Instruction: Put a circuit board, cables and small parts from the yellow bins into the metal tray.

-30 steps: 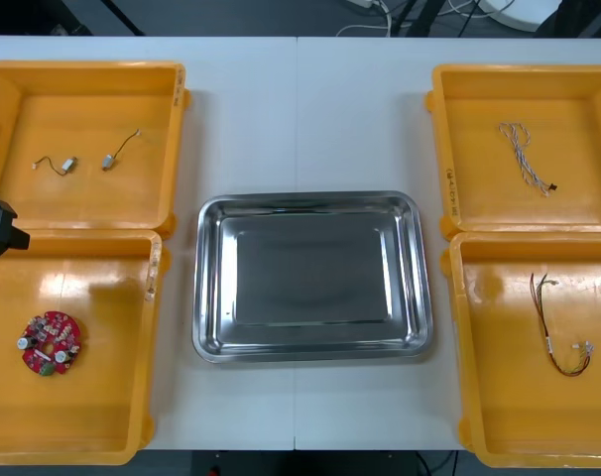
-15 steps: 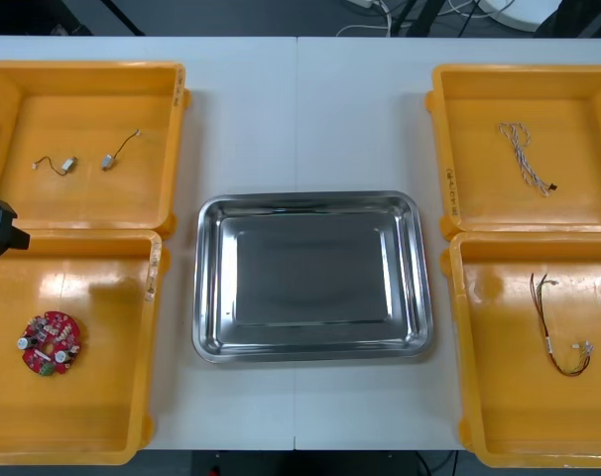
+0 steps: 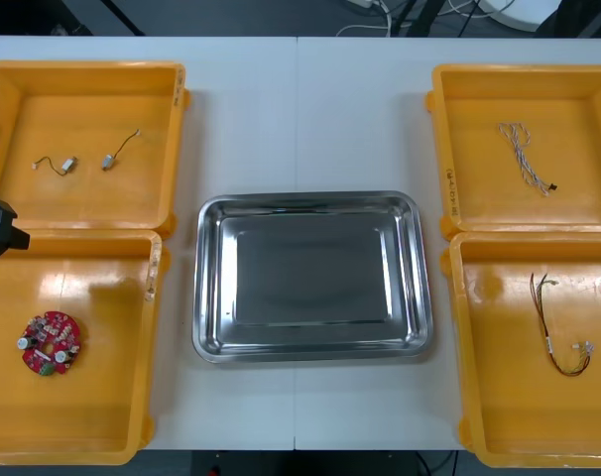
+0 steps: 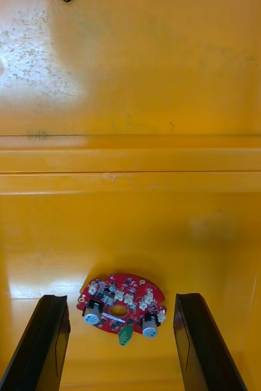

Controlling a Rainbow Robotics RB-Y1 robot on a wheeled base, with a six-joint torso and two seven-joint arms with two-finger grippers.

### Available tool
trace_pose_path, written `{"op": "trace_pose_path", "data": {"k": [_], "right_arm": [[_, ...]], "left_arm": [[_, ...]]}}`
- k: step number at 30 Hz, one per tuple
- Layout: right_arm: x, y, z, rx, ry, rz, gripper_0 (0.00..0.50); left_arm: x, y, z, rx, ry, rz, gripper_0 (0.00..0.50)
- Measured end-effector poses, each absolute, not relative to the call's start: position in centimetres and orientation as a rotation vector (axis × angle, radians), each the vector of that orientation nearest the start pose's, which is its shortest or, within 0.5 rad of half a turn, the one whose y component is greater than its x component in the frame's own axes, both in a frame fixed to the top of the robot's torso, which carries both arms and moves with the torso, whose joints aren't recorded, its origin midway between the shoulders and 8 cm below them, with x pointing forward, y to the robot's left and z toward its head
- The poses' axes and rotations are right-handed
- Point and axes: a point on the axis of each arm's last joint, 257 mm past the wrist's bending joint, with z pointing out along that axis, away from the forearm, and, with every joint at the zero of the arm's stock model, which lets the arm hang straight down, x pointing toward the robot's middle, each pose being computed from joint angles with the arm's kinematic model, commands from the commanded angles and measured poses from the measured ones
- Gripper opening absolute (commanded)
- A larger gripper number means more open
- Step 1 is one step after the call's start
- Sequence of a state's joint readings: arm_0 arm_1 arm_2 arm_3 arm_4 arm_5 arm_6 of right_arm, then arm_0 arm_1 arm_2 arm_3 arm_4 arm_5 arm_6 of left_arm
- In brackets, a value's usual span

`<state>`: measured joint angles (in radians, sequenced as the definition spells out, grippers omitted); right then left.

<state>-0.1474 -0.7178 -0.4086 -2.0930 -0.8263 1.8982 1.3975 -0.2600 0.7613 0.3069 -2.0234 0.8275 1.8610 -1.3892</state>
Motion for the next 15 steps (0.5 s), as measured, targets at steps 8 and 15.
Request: {"op": "trace_pose_path", "data": {"k": [8, 15], "right_arm": [[37.6, -39.8, -17.7, 0.067, 2.683, 0.043, 0.5], [37.6, -39.7, -17.7, 0.064, 2.684, 0.047, 0.5]], "left_arm": [[40.4, 37.9, -17.4, -0.005, 2.698, -0.064, 0.5], [39.8, 37.8, -17.6, 0.003, 2.724, -0.069, 0.5]]}}
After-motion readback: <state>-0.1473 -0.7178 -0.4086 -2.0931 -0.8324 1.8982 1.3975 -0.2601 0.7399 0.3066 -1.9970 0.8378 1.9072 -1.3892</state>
